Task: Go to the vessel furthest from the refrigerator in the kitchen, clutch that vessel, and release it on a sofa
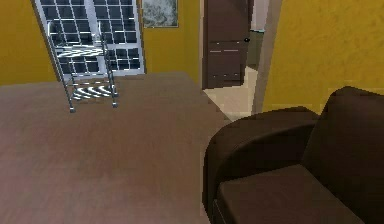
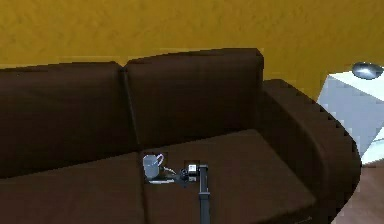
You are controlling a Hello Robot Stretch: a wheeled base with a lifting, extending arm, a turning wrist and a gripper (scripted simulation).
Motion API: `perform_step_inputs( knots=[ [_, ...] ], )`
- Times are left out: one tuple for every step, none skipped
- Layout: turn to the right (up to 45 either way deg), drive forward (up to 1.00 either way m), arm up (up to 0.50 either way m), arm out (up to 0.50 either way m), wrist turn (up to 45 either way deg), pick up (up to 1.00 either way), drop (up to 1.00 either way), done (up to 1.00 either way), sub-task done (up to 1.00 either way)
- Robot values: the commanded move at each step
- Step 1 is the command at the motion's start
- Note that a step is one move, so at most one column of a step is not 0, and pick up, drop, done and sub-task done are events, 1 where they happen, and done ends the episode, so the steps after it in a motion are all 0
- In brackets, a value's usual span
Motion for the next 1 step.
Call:
perform_step_inputs(
  knots=[
    [0.0, 0.0, 0.1, 0.0, 0.0, 0.0, 0.0, 0.0, 0.0]
  ],
)
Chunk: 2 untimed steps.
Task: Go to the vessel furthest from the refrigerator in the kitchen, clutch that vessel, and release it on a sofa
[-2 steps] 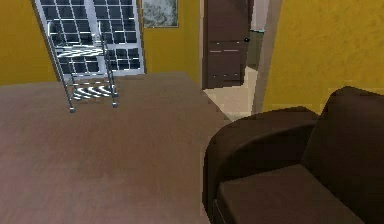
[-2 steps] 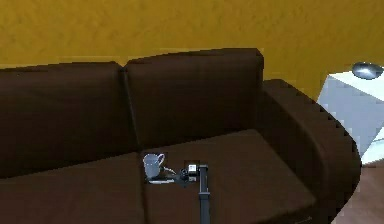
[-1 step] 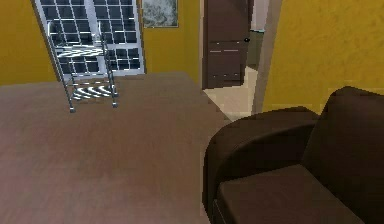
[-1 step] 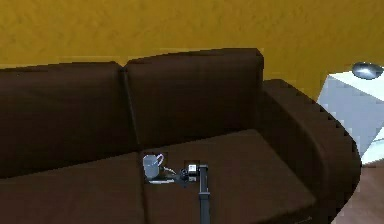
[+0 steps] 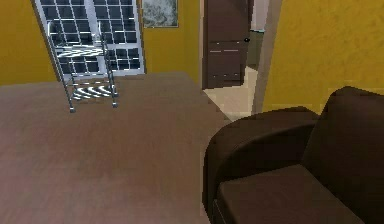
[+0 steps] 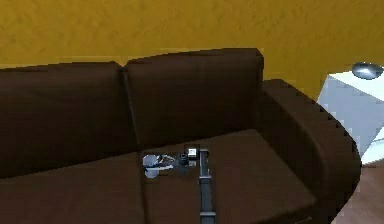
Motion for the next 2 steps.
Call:
perform_step_inputs(
  knots=[
    [0.0, 0.0, 0.0, -0.08, 0.0, 0.0, 0.0, 0.0, 0.0],
    [0.0, 0.0, 0.0, 0.0, 0.0, 0.0, 0.0, 1.0, 0.0]
  ],
)
